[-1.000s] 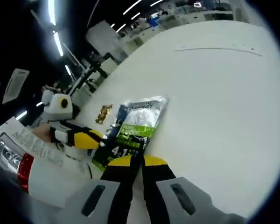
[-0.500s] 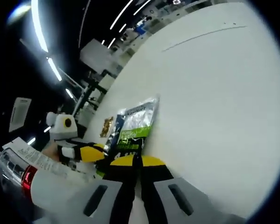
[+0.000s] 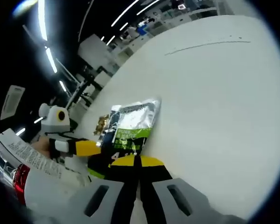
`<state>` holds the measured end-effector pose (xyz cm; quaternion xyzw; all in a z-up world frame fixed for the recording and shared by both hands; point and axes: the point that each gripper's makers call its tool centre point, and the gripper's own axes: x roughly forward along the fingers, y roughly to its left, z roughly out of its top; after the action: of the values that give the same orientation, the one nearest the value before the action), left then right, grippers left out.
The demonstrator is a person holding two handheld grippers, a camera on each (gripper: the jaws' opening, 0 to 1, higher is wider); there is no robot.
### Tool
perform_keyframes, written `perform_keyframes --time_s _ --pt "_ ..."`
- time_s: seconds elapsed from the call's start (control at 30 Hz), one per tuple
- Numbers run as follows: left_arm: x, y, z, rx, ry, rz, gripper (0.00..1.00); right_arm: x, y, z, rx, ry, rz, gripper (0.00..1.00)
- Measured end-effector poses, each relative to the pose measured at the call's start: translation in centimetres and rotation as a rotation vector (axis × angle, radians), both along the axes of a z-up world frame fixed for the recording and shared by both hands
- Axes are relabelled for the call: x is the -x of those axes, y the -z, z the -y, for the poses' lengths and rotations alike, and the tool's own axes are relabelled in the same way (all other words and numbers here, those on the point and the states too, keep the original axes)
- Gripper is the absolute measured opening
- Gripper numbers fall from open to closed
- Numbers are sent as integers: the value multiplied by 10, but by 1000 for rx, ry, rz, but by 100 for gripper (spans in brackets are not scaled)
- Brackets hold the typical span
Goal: Arrange the skincare products in the storage area until every visible bottle or jar stands upright without overlapping.
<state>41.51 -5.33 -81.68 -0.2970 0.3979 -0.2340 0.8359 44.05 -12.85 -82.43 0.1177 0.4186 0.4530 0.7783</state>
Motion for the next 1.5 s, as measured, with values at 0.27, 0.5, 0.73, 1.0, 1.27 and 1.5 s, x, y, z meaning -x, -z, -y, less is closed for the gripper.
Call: perform_keyframes --time_s 0.27,0.5,0.73,1.0,1.27,1.5 --pt "-20 -36 -16 21 -96 122 0 -24 -39 -9 -61 32 138 1" --pt "-28 -70 -27 32 -117 200 0 -42 -79 -18 -70 20 256 1" --pt "-26 -94 -36 17 -117 241 0 -40 -110 -27 -85 12 304 1" --pt "-18 -128 -47 -39 -78 325 0 -31 -146 -37 -82 -12 383 1" --pt "-4 -158 -51 -45 -53 386 0 -10 -183 -44 -95 -24 462 1" --pt "12 -179 -57 -35 -28 428 0 8 -199 -49 -92 -34 499 1"
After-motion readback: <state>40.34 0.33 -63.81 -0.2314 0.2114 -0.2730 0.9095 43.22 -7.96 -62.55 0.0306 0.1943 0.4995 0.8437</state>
